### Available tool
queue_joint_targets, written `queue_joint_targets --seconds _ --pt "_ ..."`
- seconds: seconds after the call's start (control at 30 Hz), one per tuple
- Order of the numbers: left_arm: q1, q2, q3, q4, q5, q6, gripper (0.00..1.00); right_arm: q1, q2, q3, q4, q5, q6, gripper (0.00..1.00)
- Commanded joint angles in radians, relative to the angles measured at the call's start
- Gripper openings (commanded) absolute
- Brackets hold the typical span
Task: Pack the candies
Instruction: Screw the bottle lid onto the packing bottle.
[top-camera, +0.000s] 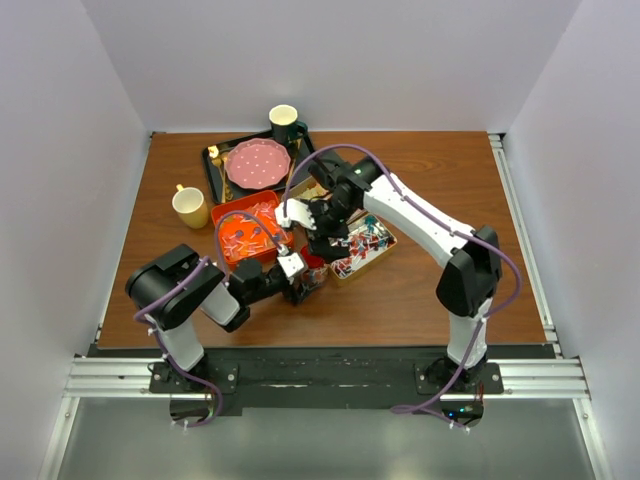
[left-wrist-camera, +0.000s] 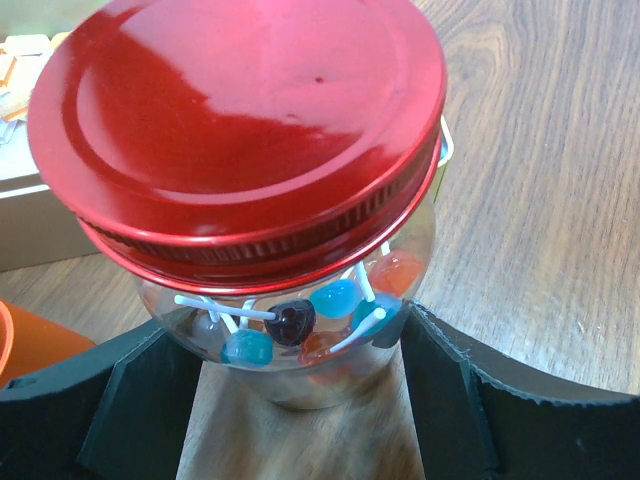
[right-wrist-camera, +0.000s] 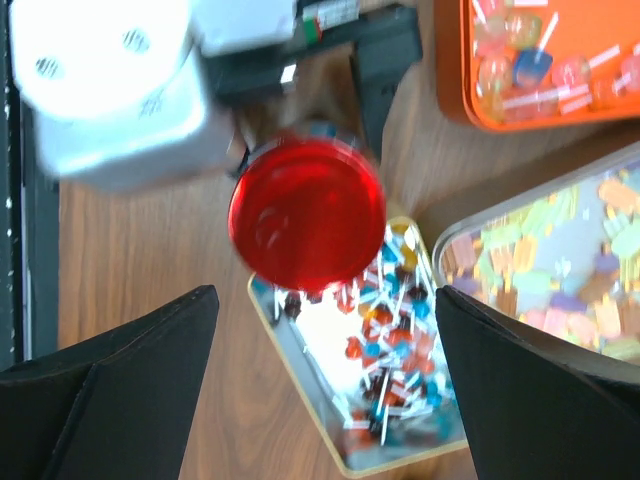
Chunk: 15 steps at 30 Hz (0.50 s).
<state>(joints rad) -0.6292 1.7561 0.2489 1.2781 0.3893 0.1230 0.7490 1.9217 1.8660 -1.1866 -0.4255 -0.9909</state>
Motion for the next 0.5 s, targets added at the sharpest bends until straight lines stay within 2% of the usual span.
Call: queue_joint_targets --seconds 0.0,0.13,0.47 --pt "0.010 0.011 0.018 -0.017 -0.012 0.003 0.00 0.027 0.046 0.084 -0.045 -0.064 -0.054 0.93" --pt "0.008 0.011 0.020 -0.022 -0.007 -0.002 0.00 0.039 0.071 0.094 -0.099 -0.071 -0.109 0.93" --pt "0.011 0.019 0.023 -0.020 -0.015 -0.010 0.00 0.041 0.027 0.024 -0.120 -0.044 -0.083 0.92"
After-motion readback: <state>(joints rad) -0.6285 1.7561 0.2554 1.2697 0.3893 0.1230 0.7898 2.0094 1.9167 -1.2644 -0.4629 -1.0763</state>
